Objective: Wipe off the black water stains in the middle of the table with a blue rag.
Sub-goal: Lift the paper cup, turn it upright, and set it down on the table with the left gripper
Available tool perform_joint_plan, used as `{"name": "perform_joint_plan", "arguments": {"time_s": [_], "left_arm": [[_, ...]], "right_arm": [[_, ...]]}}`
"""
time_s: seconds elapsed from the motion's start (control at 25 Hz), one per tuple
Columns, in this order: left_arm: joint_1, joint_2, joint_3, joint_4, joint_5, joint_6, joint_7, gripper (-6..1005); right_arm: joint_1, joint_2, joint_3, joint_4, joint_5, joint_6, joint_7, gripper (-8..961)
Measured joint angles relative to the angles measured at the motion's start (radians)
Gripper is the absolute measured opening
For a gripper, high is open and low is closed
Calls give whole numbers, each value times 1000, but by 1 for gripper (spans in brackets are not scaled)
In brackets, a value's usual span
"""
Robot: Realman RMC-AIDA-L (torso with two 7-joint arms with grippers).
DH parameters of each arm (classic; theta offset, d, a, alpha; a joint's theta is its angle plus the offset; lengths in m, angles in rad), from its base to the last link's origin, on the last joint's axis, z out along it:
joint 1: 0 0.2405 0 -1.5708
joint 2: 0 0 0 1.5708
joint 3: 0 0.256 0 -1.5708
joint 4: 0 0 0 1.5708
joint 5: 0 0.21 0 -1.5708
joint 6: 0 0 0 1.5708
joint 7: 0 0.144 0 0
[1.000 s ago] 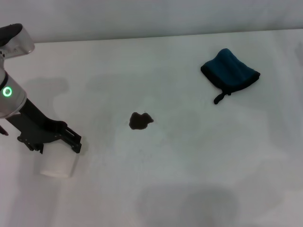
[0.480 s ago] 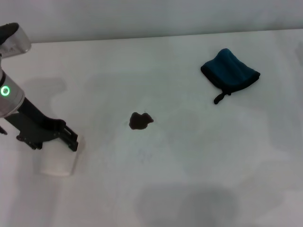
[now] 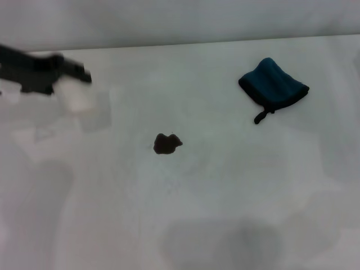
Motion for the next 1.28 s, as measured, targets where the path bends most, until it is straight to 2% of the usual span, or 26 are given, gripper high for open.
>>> {"name": "perform_joint_plan", "arguments": {"time_s": [0.12,0.16,0.2,0.24,0.28,0.4,0.52,0.6,0.84,1.04,1.28], "left_arm": [[68,13,0,-3,-220,-6,85,624],[91,13,0,-3,-298,-12,120,621],[91,13,0,-3,-298,-12,120,617],[150,5,0,-3,-459,-38,211,613],[158,3,0,-3,-484,-43,231,609],[229,-30,0,7,-698,-77,403,597],[280,-72,0,8,-876,-105,537,593],[314,-91,0,28,-981,-140,642,593],[394,-95,-2,277,-1186,-317,1162,594],[408,-101,-4,487,-1323,-487,1599,608],[427,-106,-8,667,-1557,-598,1932,608]], "right_arm": [[-2,0,0,-6,0,0,17,870],[-3,0,0,-6,0,0,19,870],[-3,0,0,-7,0,0,20,870],[-3,0,0,-7,0,0,20,870],[-3,0,0,-7,0,0,20,870],[-3,1,0,-7,0,0,20,871],[-3,1,0,-7,0,0,20,871],[-2,1,0,-7,0,0,21,871],[2,1,0,-7,0,0,39,871],[4,3,0,-7,0,0,45,870],[6,3,0,-7,0,0,54,870]]}}
